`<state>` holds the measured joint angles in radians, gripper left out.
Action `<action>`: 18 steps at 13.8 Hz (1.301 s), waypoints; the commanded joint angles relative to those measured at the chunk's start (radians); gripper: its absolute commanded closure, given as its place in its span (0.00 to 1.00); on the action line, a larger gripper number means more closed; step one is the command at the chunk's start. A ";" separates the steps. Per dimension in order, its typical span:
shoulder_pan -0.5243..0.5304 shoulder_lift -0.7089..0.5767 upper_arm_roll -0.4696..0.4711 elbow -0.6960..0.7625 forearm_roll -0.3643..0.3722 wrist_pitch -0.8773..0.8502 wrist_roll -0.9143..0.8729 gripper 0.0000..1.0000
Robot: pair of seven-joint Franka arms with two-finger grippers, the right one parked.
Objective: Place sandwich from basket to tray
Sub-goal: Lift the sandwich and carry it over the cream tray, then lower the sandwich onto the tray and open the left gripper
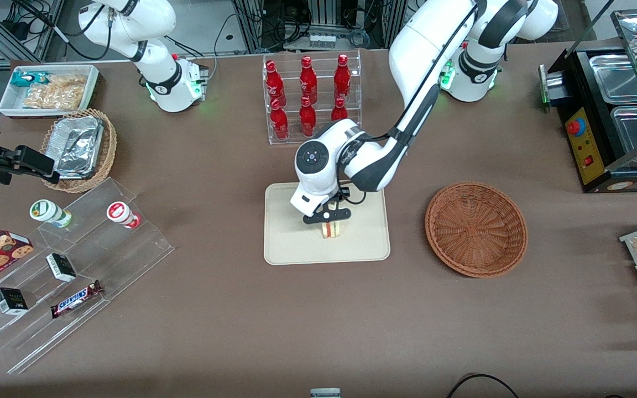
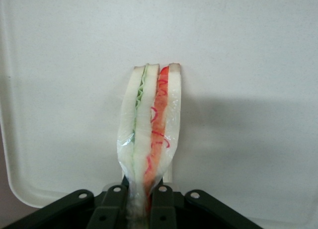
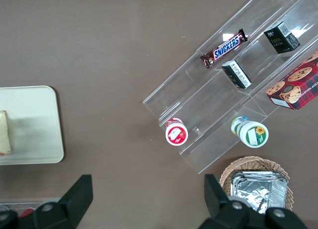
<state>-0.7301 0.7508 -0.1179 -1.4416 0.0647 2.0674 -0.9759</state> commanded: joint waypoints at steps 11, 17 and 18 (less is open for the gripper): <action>-0.002 -0.169 0.153 0.012 0.032 -0.191 -0.009 0.00; 0.204 -0.407 0.162 -0.224 -0.006 -0.193 0.320 0.00; 0.245 -0.433 0.161 -0.246 -0.038 -0.196 0.394 0.00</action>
<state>-0.5450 0.4266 0.0536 -1.5745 0.0674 1.8711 -0.6936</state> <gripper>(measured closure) 0.000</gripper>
